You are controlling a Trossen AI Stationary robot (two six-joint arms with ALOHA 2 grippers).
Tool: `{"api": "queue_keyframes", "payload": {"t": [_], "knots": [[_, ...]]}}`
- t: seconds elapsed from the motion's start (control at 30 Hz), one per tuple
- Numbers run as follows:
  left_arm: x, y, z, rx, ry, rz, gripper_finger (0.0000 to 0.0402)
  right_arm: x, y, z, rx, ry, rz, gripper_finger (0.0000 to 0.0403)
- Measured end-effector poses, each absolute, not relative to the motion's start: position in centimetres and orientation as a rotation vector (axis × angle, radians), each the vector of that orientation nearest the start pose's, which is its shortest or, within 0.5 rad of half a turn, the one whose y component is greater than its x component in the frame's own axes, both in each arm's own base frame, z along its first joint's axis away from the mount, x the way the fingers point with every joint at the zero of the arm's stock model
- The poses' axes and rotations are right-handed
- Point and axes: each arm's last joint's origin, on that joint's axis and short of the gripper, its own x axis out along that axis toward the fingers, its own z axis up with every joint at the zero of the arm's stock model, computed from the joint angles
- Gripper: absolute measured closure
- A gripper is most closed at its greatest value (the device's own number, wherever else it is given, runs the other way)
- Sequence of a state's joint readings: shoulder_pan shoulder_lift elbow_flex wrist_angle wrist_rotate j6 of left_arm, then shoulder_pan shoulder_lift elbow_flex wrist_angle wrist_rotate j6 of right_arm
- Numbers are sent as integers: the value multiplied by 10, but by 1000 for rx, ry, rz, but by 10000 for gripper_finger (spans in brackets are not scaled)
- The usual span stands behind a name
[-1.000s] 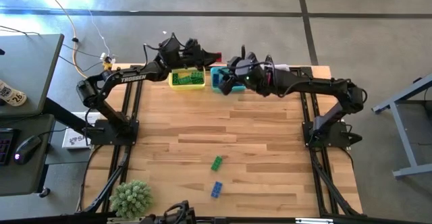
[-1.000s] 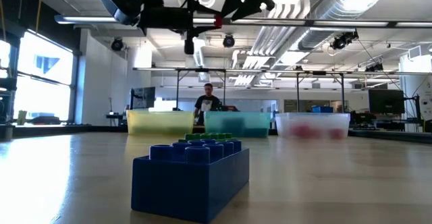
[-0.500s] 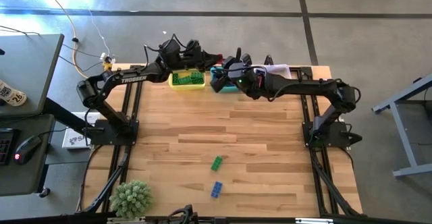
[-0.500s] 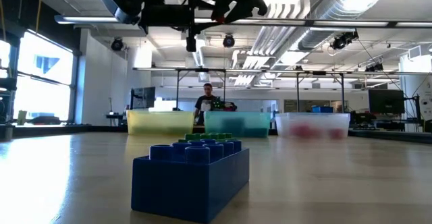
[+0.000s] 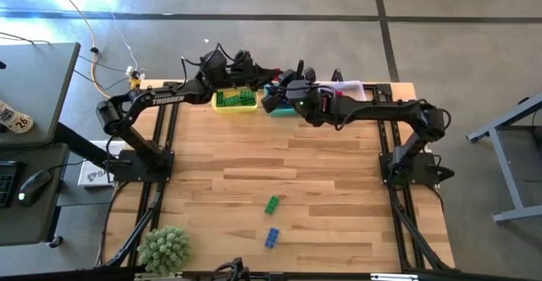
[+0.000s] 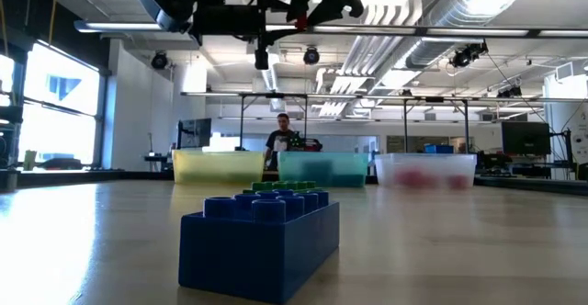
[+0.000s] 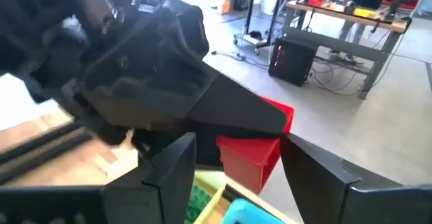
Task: Sort & place blocks by color
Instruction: Put the red game piece into the white bin
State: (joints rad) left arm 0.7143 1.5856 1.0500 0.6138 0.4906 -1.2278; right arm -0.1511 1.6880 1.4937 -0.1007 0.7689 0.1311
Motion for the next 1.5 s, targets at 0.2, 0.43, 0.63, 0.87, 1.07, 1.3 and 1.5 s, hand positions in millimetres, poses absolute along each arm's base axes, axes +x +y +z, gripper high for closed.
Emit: {"api": "queue_keyframes", "payload": {"t": [0.2, 0.43, 0.63, 0.87, 1.07, 1.3, 1.5], "knots": [[282, 221, 303, -1170, -204, 148, 285, 384, -81, 347, 24, 226, -951, 220], [283, 221, 301, -1178, -196, 153, 284, 385, -81, 344, 7, 239, -984, 332], [283, 221, 302, -1141, -198, 154, 280, 385, -81, 344, -14, 250, -977, 346], [283, 221, 301, -1139, -200, 162, 252, 385, -82, 344, -39, 267, -970, 346], [283, 222, 301, -1081, -202, 187, 245, 385, -83, 344, -73, 286, -966, 346], [283, 222, 301, -1007, -194, 202, 233, 384, -86, 342, -88, 308, -966, 346], [283, 222, 300, -953, -189, 213, 198, 383, -89, 341, -88, 324, -957, 346]]}}
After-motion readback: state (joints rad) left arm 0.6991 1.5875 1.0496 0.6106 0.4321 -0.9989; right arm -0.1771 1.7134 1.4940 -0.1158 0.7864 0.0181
